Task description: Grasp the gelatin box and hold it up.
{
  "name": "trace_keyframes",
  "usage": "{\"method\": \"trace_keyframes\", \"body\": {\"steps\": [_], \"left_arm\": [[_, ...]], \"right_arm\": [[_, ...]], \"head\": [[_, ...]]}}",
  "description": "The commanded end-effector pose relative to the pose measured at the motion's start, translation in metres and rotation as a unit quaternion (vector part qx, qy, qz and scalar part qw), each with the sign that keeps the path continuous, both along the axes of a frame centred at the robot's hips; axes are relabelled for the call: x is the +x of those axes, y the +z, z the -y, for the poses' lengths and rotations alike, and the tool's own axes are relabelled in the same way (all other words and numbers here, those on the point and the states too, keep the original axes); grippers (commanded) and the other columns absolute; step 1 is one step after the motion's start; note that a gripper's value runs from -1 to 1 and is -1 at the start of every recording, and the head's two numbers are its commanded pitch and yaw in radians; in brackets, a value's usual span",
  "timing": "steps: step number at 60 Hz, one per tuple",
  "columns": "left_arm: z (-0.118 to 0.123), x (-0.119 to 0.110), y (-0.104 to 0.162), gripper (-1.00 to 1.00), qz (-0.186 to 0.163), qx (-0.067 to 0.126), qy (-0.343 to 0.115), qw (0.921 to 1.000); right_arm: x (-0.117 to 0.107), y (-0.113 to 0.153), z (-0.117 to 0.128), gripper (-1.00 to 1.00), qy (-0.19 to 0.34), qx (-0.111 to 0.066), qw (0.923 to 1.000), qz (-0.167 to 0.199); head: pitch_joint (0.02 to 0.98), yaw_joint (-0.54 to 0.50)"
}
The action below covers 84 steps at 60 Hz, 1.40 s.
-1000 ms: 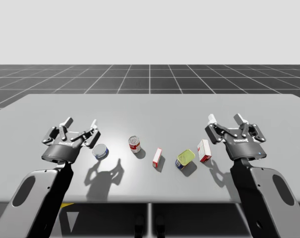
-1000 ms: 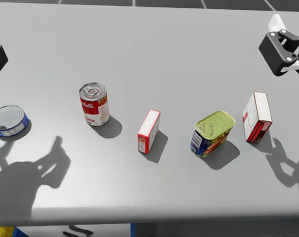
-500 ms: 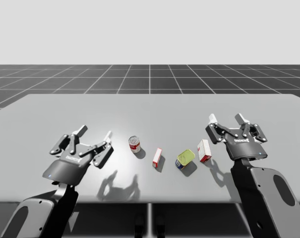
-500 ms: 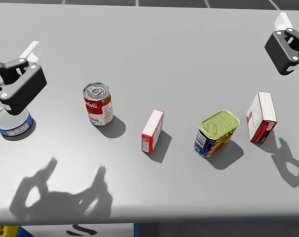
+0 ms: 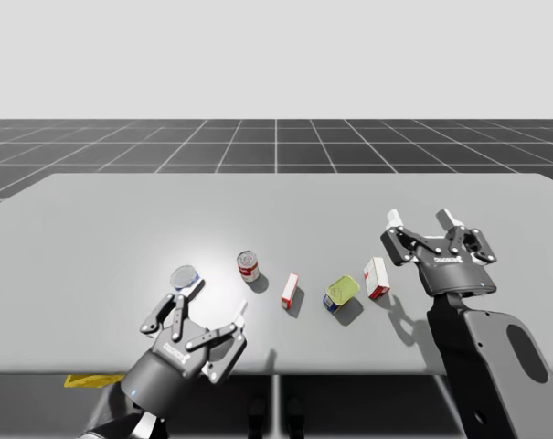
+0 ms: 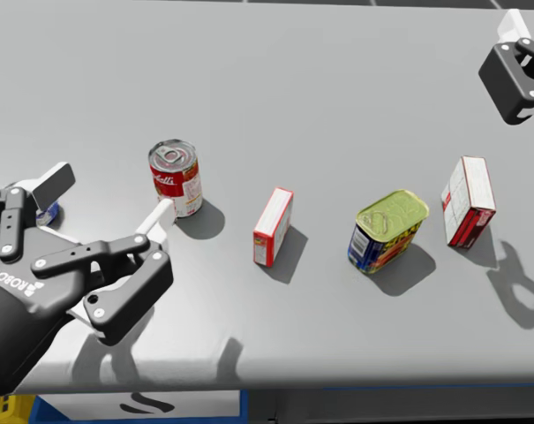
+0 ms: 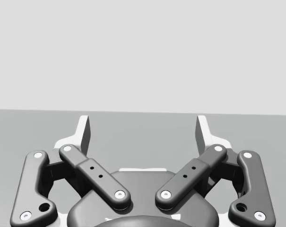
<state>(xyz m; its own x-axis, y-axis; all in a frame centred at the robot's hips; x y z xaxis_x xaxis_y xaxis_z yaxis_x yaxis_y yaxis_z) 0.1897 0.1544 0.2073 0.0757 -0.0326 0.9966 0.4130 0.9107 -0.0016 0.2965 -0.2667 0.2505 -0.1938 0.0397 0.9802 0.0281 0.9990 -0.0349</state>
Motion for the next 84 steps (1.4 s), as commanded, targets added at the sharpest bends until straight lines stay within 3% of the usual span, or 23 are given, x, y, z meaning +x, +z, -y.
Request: {"method": "trace_keyframes", "body": {"steps": [1,11,26,62,84], "left_arm": [[0.021,-0.014,-0.033,-1.00,-0.040,0.007,-0.031,0.9987],[0.039,-0.012,-0.057,-1.00,-0.072,0.009,-0.046,0.9963],[0.062,-0.001,-0.071,-1.00,-0.099,0.012,-0.056,0.9934],[0.115,0.045,-0.076,-1.00,-0.108,0.023,-0.053,0.9925],[0.126,0.063,-0.082,-1.00,-0.116,0.029,-0.037,0.9922]], "right_arm": [[-0.001,0.001,0.001,-1.00,-0.001,0.002,1.0000,0.002],[-0.001,0.002,0.001,-1.00,-0.001,0.004,1.0000,0.002],[-0.001,0.003,0.001,-1.00,-0.002,0.006,1.0000,0.004],[-0.002,0.005,0.004,-1.00,-0.004,0.013,0.9999,0.007],[-0.003,0.007,0.008,-1.00,-0.006,0.016,0.9998,0.009]], "head": [[0.880,-0.05],[0.883,-0.05],[0.882,-0.05],[0.885,-0.05],[0.886,-0.05]]}}
